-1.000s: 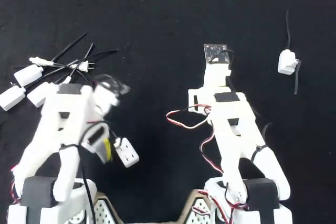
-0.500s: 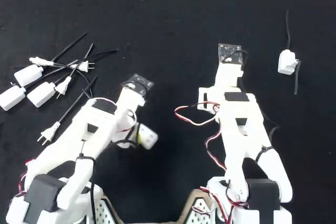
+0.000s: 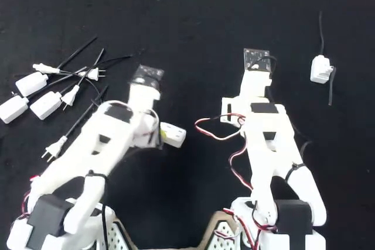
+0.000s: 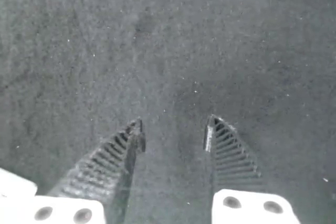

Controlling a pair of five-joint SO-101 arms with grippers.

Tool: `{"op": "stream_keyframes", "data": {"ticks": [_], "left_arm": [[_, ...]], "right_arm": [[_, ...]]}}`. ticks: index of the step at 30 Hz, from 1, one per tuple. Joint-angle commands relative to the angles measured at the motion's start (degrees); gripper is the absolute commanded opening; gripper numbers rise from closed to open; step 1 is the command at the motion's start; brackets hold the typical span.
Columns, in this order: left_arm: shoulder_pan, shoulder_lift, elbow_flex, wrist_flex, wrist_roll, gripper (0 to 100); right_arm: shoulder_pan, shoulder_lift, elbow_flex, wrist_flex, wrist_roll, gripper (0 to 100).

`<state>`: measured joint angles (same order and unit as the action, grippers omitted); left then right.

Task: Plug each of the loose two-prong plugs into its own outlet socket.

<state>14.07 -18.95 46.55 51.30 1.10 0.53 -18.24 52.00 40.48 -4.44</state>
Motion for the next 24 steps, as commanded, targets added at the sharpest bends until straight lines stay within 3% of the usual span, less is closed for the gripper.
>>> {"op": "stream_keyframes", "data": {"ticks": [1, 5, 10, 13, 17, 24], "left_arm": [[-6.55, -2.02, -5.14, 1.05, -3.34, 25], [-14.73, -0.97, -6.81, -2.20, -5.71, 25], [-22.37, 5.54, -3.03, -18.73, -3.43, 25], [-25.80, 11.60, -3.82, -24.09, 0.70, 25], [-29.23, 19.08, -9.63, -20.48, 5.27, 25], [-31.16, 22.59, -16.92, -4.75, 6.07, 25]], "right_arm": [[1.14, -1.98, -2.68, -1.05, -0.18, 18.7], [1.14, -1.98, -2.68, -1.05, -0.18, 18.7], [1.14, -1.98, -2.59, -1.14, -0.18, 18.7], [1.14, -1.98, -2.59, -1.14, -0.18, 18.7], [1.14, -1.98, -2.59, -1.14, -0.18, 18.7], [1.14, -1.98, -2.77, -1.14, -0.18, 18.7]]}}
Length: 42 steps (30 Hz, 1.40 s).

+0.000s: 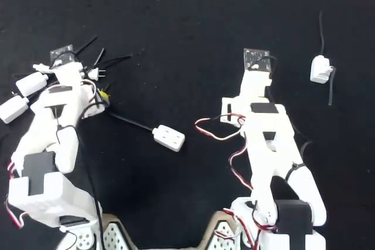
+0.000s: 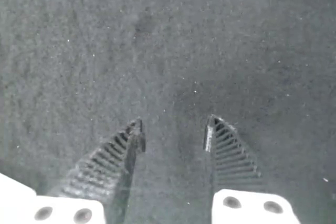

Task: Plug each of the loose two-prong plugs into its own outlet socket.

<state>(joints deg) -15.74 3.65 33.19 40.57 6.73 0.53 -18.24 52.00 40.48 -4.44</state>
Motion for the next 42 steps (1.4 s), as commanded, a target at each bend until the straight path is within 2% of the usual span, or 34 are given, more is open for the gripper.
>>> {"op": "stream_keyframes", "data": {"ticks": [1, 5, 9, 24, 28, 33, 39, 42], "left_arm": [[-1.36, 0.00, -4.09, 8.26, 0.44, 25], [-1.36, -0.09, -7.25, 16.88, 0.44, 25], [-1.36, -0.09, -9.10, 22.15, -0.26, 25], [-2.77, -3.96, -10.86, 29.10, -17.58, 24], [-5.05, -10.20, -10.33, 29.27, -24.53, 24], [-11.65, -16.35, -9.98, 29.36, -34.73, 25], [-19.30, -16.88, -6.46, 33.85, -57.23, 25], [-20.97, -16.88, -4.44, 33.67, -66.81, 25]], "right_arm": [[1.14, -1.98, -2.77, -1.14, -0.18, 18.7], [1.14, -1.98, -2.77, -1.14, -0.18, 18.7], [1.14, -1.98, -2.77, -1.14, -0.18, 18.7], [1.14, -1.98, -2.77, -1.14, -0.18, 18.7], [1.14, -1.98, -2.77, -1.14, -0.18, 18.7], [1.14, -1.98, -2.77, -1.14, -0.18, 18.7], [1.14, -1.98, -2.68, -1.14, -0.18, 18.7], [1.14, -1.98, -2.68, -1.14, -0.18, 18.7]]}}
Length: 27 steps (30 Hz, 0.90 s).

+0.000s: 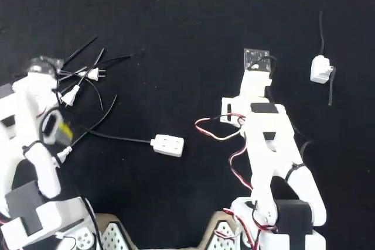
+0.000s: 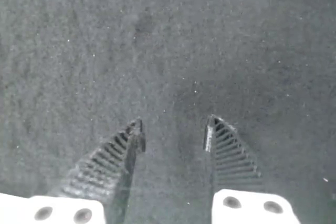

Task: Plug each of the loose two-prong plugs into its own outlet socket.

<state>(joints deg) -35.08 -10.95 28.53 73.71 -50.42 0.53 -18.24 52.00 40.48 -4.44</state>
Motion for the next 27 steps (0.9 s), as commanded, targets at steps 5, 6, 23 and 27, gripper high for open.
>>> {"op": "stream_keyframes", "data": {"ticks": [5, 6, 23, 27], "left_arm": [[-1.80, -2.20, 1.01, 0.53, -14.95, 25], [-1.80, -2.20, 1.10, 0.53, -15.03, 25], [-4.18, 16.88, -6.11, -2.29, -18.29, 25], [-5.23, 16.88, -6.55, -0.18, -18.73, 20]], "right_arm": [[1.14, -1.98, -2.51, -1.14, -0.18, 18.7], [1.14, -1.98, -2.51, -1.14, -0.18, 18.7], [1.14, -1.98, -2.42, -1.14, -0.18, 18.7], [1.14, -1.98, -2.51, -1.14, -0.18, 18.7]]}}
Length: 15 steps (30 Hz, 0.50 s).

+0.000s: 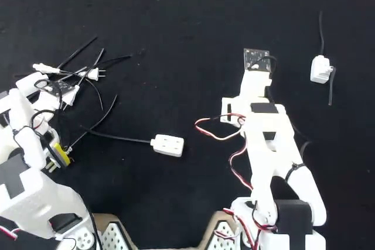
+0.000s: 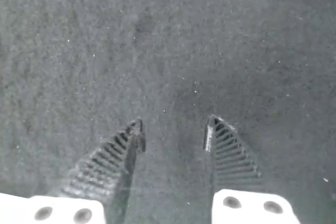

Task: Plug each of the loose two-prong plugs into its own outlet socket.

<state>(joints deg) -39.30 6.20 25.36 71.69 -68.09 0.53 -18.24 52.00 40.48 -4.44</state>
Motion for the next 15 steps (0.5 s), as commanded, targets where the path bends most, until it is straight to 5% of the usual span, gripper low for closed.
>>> {"op": "stream_keyframes", "data": {"ticks": [1, 3, 15], "left_arm": [[-1.01, -0.26, -3.82, 3.16, -1.14, 15], [-0.57, -0.26, -5.76, 6.42, -0.79, 2], [-4.97, -0.26, -23.60, 22.15, -0.62, 3]], "right_arm": [[1.14, -1.98, -2.51, -1.14, -0.18, 18.7], [1.14, -1.98, -2.51, -1.14, -0.18, 18.7], [1.14, -1.98, -2.51, -1.14, -0.18, 18.7]]}}
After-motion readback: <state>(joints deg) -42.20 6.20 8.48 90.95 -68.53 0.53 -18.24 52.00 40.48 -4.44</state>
